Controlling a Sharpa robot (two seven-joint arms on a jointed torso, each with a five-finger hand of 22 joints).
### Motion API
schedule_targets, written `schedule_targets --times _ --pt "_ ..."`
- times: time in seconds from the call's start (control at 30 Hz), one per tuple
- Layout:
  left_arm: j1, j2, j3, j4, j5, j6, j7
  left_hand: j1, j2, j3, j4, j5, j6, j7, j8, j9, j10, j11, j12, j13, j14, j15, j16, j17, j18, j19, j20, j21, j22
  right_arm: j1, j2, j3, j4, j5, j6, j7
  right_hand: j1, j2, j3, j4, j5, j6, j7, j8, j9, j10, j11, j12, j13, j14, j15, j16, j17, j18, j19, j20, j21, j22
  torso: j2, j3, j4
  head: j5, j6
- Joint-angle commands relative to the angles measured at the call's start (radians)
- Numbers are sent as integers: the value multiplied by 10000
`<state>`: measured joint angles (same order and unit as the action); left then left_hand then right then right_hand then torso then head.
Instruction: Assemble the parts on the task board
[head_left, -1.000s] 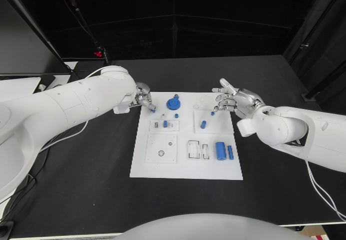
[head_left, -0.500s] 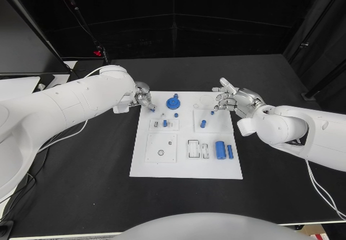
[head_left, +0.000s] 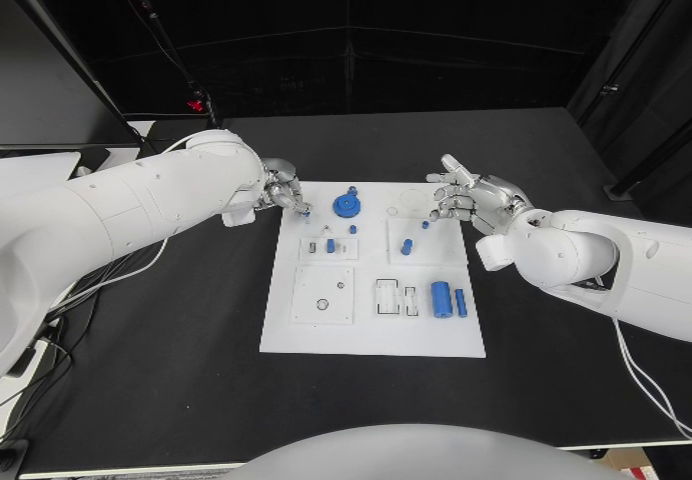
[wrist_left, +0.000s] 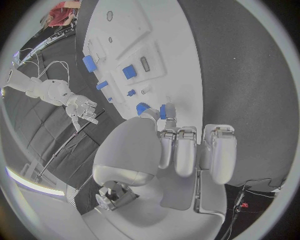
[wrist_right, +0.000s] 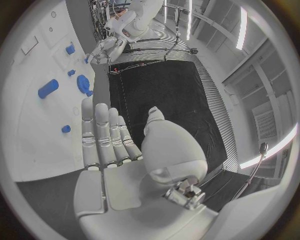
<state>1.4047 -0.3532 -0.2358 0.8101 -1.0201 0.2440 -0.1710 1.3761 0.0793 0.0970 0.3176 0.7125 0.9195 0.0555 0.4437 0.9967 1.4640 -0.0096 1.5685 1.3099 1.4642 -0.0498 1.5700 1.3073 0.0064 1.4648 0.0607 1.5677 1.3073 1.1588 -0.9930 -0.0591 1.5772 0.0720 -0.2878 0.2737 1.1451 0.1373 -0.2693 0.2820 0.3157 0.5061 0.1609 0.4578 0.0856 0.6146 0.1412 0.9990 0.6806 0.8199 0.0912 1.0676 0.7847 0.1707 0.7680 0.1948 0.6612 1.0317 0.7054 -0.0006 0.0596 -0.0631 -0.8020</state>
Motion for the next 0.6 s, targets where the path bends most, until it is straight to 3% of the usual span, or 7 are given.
schedule_targets --times 0.03,0.3,0.47,0.6 --pt "71 -188 12 295 444 -572 227 546 431 310 -262 25 161 -89 56 7 1068 -5 23 2609 1066 -21 8 2635 -64 1060 72 31 2635 15 -16 6 11 5 35 58 13 85 -55 -5 38 -73 275 64 -9 -66 -27 59 -9 -92 -6 32 -8 97 -40 55 -47 -9 -3 6 14 35 -16" --pt "134 -1065 6 1609 748 -713 -231 560 350 419 -267 34 179 -91 76 27 1068 -3 23 2609 1066 -26 8 2635 -64 1060 70 31 2635 14 -42 6 17 5 59 74 19 88 -56 -7 43 -82 275 74 -11 -78 -24 69 -23 -102 -3 42 -20 96 -44 57 -48 -12 -5 11 41 106 -50" --pt "137 -1798 -5 2806 845 -865 -875 572 292 516 -267 67 180 -91 86 41 1068 -4 23 2609 1066 -29 8 2635 -64 1060 68 31 2635 13 -81 5 18 5 70 88 21 90 -56 -7 45 -86 275 77 -11 -82 -23 71 -27 -105 -2 45 -23 96 -45 58 -48 -13 -1 0 33 118 -92" --pt "135 -2070 -10 3310 871 -736 -1349 595 239 583 -277 78 180 -92 94 52 1068 -6 23 2609 1066 -31 8 2635 -64 1060 66 31 2635 9 -93 5 6 5 89 105 21 91 -56 -6 47 -90 274 80 -12 -86 -22 74 -31 -108 -2 47 -26 96 -46 58 -48 -14 -1 -1 41 164 -113"
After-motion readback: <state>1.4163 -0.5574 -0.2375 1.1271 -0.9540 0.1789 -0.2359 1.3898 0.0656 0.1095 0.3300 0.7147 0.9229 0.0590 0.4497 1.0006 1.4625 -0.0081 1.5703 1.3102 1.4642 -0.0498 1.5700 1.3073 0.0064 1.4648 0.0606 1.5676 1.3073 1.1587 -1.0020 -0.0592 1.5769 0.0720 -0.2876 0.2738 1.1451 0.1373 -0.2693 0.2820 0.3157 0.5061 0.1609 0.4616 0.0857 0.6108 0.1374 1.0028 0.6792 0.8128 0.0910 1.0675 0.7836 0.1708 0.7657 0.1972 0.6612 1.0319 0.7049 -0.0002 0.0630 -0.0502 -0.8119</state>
